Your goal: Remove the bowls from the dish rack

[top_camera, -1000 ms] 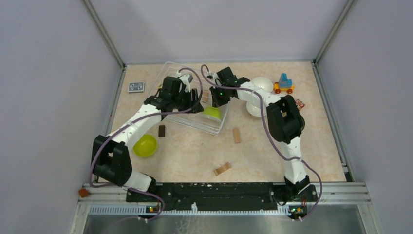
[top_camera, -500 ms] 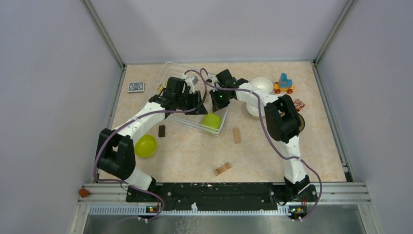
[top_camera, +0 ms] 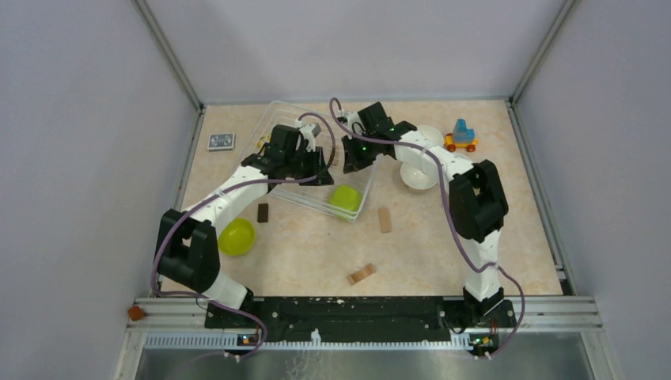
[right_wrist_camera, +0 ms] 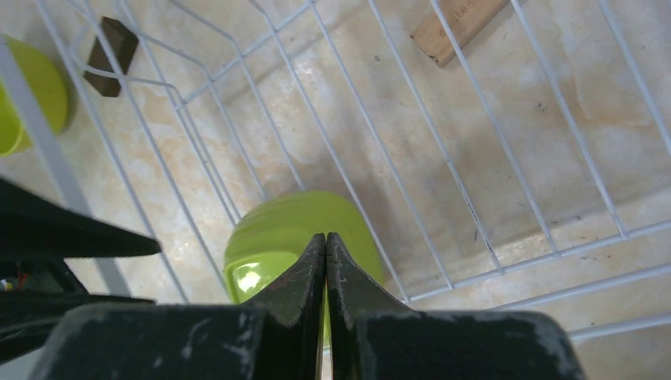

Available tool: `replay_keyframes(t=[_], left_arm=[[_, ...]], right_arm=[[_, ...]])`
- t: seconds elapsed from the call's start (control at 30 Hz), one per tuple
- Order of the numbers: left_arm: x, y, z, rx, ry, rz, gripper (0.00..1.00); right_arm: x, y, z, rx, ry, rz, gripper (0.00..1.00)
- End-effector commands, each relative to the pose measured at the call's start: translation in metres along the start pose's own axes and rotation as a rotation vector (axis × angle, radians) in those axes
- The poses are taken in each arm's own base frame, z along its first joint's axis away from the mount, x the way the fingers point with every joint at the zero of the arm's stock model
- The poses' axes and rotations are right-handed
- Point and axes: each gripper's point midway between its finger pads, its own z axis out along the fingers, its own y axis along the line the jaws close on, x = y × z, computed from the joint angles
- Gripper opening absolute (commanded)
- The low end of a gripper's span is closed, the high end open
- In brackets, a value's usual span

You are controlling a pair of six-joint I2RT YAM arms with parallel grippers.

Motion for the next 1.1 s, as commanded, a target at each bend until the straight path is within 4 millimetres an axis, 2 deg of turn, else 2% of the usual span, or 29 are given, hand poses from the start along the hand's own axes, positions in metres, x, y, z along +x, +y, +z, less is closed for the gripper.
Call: replay_keyframes(t=[0.0,0.1,0.4,0.57,0.77,0.8,0.87,1.0,1.07], left_arm=[[-0.023,-0.014,-0.016,0.015,-0.082,0.057,0.35],[-0.021,-0.013,-0.014,0.016,-0.07,0.056,0.35],[-0.02,-0.013,-0.013,0.017,-0.074,0.052,0.35],[-0.018,-0.013,-0.01,0.025,-0.067,0.045,0.35],[-0.012,-0.017,-0.003,0.07,-0.027,0.032,0.43],[-0.009,-0.015,0.0,0.067,-0.014,0.028,0.44],[-0.01,-0.013,0.002,0.058,-0.013,0.031,0.45],[-0.015,-0.01,0.003,0.041,-0.025,0.04,0.45],[-0.017,-0.01,0.005,0.043,-0.029,0.045,0.48]], right_arm=[[-0.019,0.025,-0.024,-0.078,-0.058,-0.051,0.0],[-0.012,0.033,-0.02,-0.13,-0.021,-0.049,0.0],[0.014,0.031,0.006,-0.169,0.114,-0.027,0.0],[0.018,0.026,0.018,-0.159,0.149,-0.012,0.0],[0.017,0.011,0.027,-0.103,0.142,0.011,0.0],[0.016,0.004,0.025,-0.088,0.135,0.025,0.0],[0.012,0.004,0.02,-0.095,0.11,0.024,0.0],[-0.007,0.017,-0.002,-0.129,0.031,-0.003,0.0],[-0.015,0.023,-0.014,-0.128,0.002,-0.017,0.1]])
